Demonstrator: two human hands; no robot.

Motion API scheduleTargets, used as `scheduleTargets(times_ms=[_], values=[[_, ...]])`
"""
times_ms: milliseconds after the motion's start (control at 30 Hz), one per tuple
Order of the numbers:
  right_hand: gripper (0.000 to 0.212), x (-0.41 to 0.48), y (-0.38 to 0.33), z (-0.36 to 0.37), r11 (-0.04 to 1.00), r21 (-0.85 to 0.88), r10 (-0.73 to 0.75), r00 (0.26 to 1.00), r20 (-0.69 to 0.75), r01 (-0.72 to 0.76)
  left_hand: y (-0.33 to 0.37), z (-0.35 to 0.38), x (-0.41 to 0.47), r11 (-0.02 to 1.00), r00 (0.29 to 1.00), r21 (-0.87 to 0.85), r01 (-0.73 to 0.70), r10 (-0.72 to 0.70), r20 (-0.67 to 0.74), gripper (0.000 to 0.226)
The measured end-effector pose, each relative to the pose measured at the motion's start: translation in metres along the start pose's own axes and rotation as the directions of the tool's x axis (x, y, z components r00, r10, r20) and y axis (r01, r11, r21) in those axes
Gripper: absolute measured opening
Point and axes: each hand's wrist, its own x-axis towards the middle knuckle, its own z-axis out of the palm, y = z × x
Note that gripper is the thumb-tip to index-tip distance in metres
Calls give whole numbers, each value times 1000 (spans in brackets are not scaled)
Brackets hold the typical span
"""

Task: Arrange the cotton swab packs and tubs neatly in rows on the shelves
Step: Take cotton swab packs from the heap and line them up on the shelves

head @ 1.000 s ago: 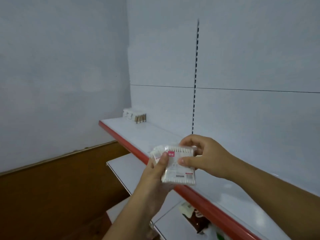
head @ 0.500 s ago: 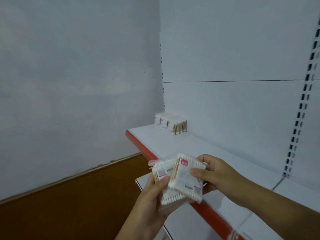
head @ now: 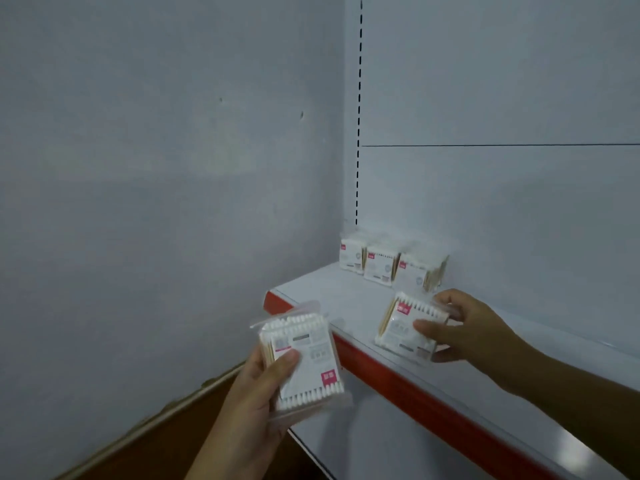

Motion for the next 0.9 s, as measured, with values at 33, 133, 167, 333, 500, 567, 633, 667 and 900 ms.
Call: scheduleTargets(times_ms=[33,133,167,333,500,567,633,667,900], values=[[27,13,2,7,999,-32,-2,998,-65,0,11,-11,16,1000,1000,11,3,-3,11,52],[32,44,7,26,992,-118,17,986,-168,-37,28,-34,58,999,998,-19,31,-31,51,53],[34,52,9,31,988,-142,29,983,-181,-55,31,-40,71,998,994,-17,60,-59,92,59],[37,88,14,47,881,-466,-34,969,-244,-86,48,-64,134,993,982,-55,107,-97,161,103],[37,133,11,69,592,-804,-274,953,-133,58,70,-73,200,996,980,-37,75,-67,185,100],[34,157,10,78,456,-884,-379,921,-91,100,80,-80,226,999,980,-11,50,-47,192,106],[29,185,14,85,302,-937,-543,839,-17,177,87,-89,250,1000,982,26,15,-19,187,107],[28,197,16,88,230,-956,-582,813,17,184,88,-94,261,1000,982,27,14,-19,189,104],[32,247,18,93,105,-994,-577,815,-44,21,60,-105,328,980,940,88,178,-196,278,91]])
